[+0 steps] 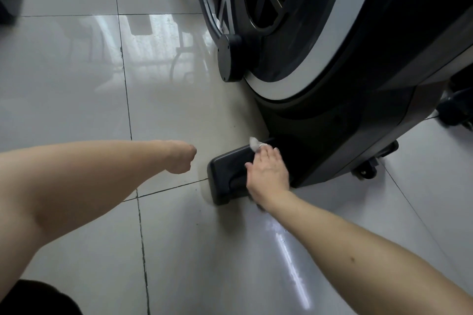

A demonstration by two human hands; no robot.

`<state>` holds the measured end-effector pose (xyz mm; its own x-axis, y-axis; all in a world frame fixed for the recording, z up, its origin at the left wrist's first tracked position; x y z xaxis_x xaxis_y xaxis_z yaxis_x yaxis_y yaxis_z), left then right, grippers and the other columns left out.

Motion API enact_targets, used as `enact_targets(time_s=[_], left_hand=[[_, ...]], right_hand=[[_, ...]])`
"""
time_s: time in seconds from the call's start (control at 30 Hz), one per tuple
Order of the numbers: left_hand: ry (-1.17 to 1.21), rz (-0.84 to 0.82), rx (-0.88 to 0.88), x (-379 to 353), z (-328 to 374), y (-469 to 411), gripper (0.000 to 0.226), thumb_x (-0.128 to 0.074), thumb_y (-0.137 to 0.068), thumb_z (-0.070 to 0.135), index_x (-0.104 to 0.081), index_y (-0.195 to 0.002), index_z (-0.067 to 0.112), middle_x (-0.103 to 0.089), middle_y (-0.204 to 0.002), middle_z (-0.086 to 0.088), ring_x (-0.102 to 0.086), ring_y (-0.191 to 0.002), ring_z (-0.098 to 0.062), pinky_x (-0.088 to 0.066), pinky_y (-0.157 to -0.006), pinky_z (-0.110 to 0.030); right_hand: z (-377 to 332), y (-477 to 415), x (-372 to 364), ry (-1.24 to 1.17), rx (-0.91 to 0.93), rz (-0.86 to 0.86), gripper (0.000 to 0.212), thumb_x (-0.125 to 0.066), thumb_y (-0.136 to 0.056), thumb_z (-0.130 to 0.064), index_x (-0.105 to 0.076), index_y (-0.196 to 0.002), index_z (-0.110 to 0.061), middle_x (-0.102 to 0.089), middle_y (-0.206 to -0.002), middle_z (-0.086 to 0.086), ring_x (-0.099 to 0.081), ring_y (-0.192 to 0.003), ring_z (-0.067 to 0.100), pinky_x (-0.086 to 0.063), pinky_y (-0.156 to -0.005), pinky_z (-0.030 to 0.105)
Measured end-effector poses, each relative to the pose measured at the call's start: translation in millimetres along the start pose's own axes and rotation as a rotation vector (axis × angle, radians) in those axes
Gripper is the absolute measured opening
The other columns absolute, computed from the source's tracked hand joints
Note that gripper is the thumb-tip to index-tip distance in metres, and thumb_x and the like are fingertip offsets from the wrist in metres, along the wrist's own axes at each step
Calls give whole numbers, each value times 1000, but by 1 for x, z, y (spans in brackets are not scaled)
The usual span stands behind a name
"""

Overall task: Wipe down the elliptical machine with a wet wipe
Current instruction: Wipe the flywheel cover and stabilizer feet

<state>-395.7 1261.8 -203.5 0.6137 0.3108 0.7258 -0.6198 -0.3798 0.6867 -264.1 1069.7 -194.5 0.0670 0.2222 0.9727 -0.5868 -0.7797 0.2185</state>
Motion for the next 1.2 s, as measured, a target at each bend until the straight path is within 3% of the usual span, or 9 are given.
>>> enact_targets(time_s=[0.1, 0.2, 0.3, 0.4, 0.47, 0.57, 0.73, 0.97, 1.2], left_hand=[[-32, -21, 9, -1, -2, -2, 38, -45, -100, 20, -48, -137, 12, -57, -136, -8, -58, -121, -30, -49, -100, -37], [-1, 5, 16, 7, -1, -7, 37, -46, -99, 18, -51, -135, 11, -59, -134, -9, -60, -119, -30, -50, -100, -40], [50, 32, 3, 12, 0, -7, 38, -48, -99, 19, -52, -136, 11, -58, -136, -10, -58, -122, -31, -49, -102, -39], [31, 22, 9, 8, -2, -3, 39, -48, -100, 21, -52, -137, 10, -57, -137, -10, -57, -124, -32, -48, -102, -38], [10, 3, 20, 2, -8, -2, 38, -47, -100, 20, -52, -136, 10, -58, -136, -10, -58, -122, -32, -49, -101, -38], [1, -11, 34, -3, -16, -3, 37, -48, -99, 20, -51, -135, 11, -59, -134, -10, -59, -120, -31, -49, -101, -39], [27, -7, 44, -1, -15, -5, 37, -48, -100, 19, -51, -136, 9, -58, -136, -11, -58, -121, -32, -48, -101, -37], [9, 18, -5, 6, 6, -8, 39, -47, -100, 19, -51, -137, 10, -57, -137, -10, -57, -122, -31, -48, -101, -37], [12, 57, -36, 15, 24, -6, 42, -48, -99, 18, -50, -141, 14, -56, -139, -7, -56, -124, -30, -47, -101, -35]], right_hand=[[-56, 24, -3, -31, 80, 19, 65, -46, -100, -36, -49, -139, 16, -40, -151, 34, -36, -146, 42, -17, -126, 49], [-79, 39, -7, -111, 309, -6, 66, -40, -105, -35, -34, -151, 12, -27, -161, 29, -23, -153, 38, -4, -127, 45], [-22, 8, 6, -47, 140, 148, 67, -38, -101, -41, -43, -149, 5, -41, -156, 23, -37, -148, 33, -23, -123, 45], [27, -15, 0, -87, -88, -24, 75, -29, -106, -51, -11, -162, -4, -7, -170, 13, -2, -157, 29, -3, -128, 43], [15, -18, 1, -149, -141, 32, 78, -23, -104, -56, -11, -162, -7, -4, -171, 12, 4, -157, 30, 0, -128, 45], [-47, -2, -12, -233, 46, 28, 87, -8, -95, -60, -13, -162, -4, -4, -170, 14, 9, -157, 31, 7, -127, 45], [-82, 27, -23, -125, 323, -17, 74, -24, -107, -49, -2, -161, -3, 5, -171, 12, 17, -156, 26, 14, -126, 41], [36, 25, -7, 63, -146, -59, 90, -22, -104, -59, 4, -158, 8, 5, -168, 24, 9, -157, 33, 6, -127, 46], [-25, 56, -18, -120, -215, -91, 97, -24, -103, -62, 7, -153, 16, 13, -163, 35, 18, -153, 43, 10, -125, 52]])
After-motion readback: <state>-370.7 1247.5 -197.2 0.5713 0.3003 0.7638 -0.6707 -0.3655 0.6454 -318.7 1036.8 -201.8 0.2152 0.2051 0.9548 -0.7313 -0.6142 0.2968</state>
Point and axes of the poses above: each hand's wrist, its own y-axis away from the middle knuckle, its own x-axis out of the back of the hand, z = x × y, the point moved 5 cm from there along -y, towards the middle knuckle
